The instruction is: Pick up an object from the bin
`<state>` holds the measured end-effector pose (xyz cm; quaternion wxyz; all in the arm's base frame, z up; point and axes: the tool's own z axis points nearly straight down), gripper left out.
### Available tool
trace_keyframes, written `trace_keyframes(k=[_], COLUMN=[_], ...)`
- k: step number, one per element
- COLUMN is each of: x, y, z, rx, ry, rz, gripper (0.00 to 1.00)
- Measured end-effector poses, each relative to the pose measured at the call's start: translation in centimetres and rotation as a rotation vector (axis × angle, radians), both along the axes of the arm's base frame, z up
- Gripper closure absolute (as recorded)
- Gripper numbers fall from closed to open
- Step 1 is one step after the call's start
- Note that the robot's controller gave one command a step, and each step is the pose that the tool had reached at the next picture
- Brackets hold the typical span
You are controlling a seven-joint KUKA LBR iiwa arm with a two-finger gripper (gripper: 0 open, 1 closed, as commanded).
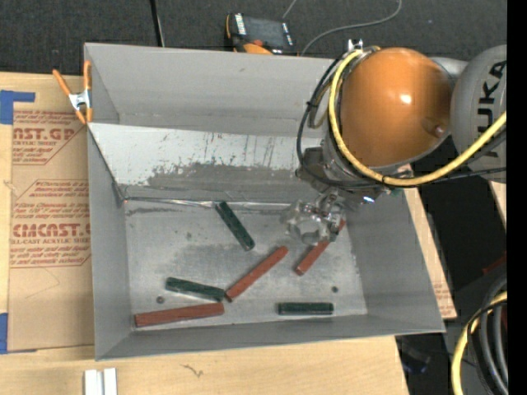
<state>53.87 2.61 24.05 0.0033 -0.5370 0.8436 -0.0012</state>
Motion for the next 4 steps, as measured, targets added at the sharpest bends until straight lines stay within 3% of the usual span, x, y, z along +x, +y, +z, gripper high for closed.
trace_keyframes(k=[1,2,3,4], x=[-3.4,-3.3,2.9,2.9], y=[2.4,2.3,4.2,4.2], z=[-6.9,-6.8,-17.3,-17.0], rx=[0.002,0.001,0.001,0.001], ry=[0.011,0.007,0.006,0.003], rz=[0.168,0.165,0.328,0.327], gripper=[1.0,0.0,0.0,1.0])
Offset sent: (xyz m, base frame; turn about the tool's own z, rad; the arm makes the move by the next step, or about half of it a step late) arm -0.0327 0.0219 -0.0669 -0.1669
